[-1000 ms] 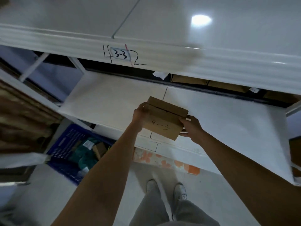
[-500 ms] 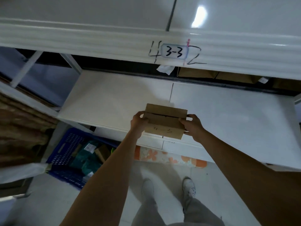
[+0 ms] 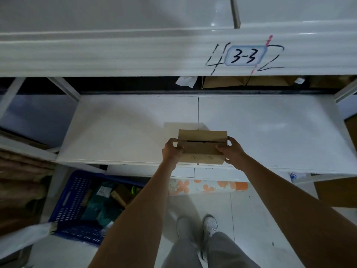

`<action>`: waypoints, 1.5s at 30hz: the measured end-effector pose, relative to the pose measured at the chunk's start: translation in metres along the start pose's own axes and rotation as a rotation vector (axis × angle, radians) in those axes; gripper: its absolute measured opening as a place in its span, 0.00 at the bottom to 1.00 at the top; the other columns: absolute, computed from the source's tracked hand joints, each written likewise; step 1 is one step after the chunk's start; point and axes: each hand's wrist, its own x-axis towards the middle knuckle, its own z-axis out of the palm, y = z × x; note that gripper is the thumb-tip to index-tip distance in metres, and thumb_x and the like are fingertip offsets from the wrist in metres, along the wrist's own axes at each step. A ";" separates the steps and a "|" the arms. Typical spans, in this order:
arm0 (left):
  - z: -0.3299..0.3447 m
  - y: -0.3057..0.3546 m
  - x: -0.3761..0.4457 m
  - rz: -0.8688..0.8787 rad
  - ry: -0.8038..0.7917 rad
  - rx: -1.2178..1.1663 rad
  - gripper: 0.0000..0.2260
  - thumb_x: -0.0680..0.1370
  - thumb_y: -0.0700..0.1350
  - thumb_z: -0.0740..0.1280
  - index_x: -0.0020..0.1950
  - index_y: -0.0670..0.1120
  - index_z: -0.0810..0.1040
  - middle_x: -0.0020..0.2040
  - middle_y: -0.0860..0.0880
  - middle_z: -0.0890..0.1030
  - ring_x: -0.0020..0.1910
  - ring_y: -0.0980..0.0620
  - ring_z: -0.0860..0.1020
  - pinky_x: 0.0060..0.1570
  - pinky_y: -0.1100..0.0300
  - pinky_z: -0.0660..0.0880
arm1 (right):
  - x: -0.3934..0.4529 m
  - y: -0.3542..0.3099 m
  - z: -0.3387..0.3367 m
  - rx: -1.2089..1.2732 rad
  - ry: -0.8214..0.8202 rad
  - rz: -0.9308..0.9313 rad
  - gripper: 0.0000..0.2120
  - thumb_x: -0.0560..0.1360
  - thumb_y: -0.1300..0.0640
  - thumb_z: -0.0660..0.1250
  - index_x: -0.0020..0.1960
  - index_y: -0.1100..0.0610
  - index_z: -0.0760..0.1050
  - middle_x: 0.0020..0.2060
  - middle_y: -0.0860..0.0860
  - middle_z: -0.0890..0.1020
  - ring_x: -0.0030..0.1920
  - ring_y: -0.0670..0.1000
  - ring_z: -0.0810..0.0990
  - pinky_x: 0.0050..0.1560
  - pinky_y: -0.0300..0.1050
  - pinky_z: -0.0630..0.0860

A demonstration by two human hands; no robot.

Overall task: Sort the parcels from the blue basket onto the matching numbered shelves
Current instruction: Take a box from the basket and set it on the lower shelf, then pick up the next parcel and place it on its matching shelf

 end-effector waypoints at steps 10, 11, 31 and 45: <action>0.002 -0.002 0.002 -0.036 -0.018 0.039 0.16 0.78 0.39 0.64 0.65 0.48 0.73 0.44 0.49 0.77 0.34 0.53 0.75 0.30 0.61 0.73 | 0.008 0.007 0.007 -0.166 0.046 -0.032 0.35 0.76 0.57 0.73 0.77 0.51 0.59 0.61 0.56 0.75 0.56 0.58 0.77 0.48 0.49 0.76; 0.002 -0.003 0.001 -0.041 -0.020 0.036 0.16 0.79 0.39 0.64 0.66 0.48 0.72 0.44 0.48 0.78 0.34 0.52 0.75 0.31 0.60 0.73 | 0.008 0.008 0.008 -0.180 0.047 -0.033 0.35 0.76 0.56 0.73 0.77 0.52 0.59 0.62 0.57 0.75 0.58 0.60 0.78 0.48 0.49 0.76; -0.130 -0.041 -0.071 -0.092 0.059 0.725 0.25 0.85 0.54 0.46 0.82 0.49 0.51 0.82 0.48 0.50 0.80 0.43 0.50 0.76 0.37 0.51 | -0.045 -0.066 0.108 -1.103 -0.026 -0.523 0.30 0.84 0.50 0.54 0.82 0.52 0.46 0.79 0.59 0.56 0.79 0.59 0.55 0.78 0.62 0.48; -0.317 -0.253 -0.187 -0.333 0.179 0.565 0.26 0.85 0.54 0.48 0.82 0.47 0.52 0.81 0.46 0.53 0.80 0.43 0.51 0.76 0.35 0.49 | -0.184 0.026 0.352 -1.488 -0.336 -0.739 0.28 0.84 0.47 0.49 0.82 0.52 0.46 0.78 0.59 0.60 0.77 0.61 0.58 0.77 0.64 0.48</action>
